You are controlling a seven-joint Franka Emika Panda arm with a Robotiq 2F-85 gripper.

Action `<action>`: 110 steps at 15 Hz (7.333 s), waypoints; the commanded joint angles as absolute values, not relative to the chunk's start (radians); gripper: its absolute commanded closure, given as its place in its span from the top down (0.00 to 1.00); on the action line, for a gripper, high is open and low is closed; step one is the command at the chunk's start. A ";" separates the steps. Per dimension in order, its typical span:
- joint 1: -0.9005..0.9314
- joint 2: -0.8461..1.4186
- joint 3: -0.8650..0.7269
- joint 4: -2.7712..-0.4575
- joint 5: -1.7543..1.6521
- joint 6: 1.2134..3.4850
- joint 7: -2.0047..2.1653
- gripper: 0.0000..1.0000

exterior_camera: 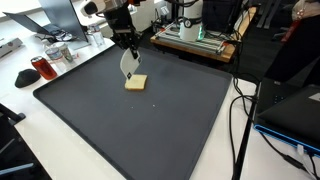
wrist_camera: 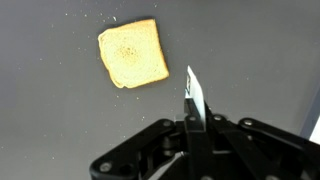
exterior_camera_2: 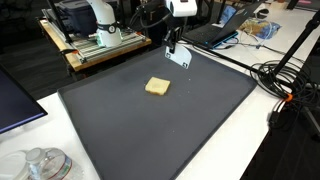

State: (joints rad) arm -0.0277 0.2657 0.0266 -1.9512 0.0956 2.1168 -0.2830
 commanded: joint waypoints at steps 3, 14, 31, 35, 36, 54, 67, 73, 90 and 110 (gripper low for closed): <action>-0.019 0.304 0.029 -1.956 0.076 2.234 -0.260 0.01; 0.086 0.330 0.011 -1.990 -0.173 2.308 -0.024 0.01; 0.244 0.361 0.021 -2.041 -0.416 2.339 0.320 0.01; 0.157 0.345 0.067 -2.009 -0.223 2.267 0.108 0.01; 0.125 0.342 0.077 -1.990 -0.154 2.236 0.032 0.01; -0.200 0.516 0.044 -1.583 0.236 1.910 -0.402 0.01; -0.362 0.427 0.031 -1.750 0.459 2.019 -0.632 0.01; -0.355 0.338 0.015 -1.946 0.550 2.155 -0.694 0.01; -0.302 0.107 -0.044 -2.365 0.829 2.472 -0.764 0.01; -0.107 -0.034 -0.063 -2.567 0.793 2.688 -0.630 0.01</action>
State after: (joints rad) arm -0.1730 0.0210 -0.0916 -2.5179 0.9891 2.5941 -0.8122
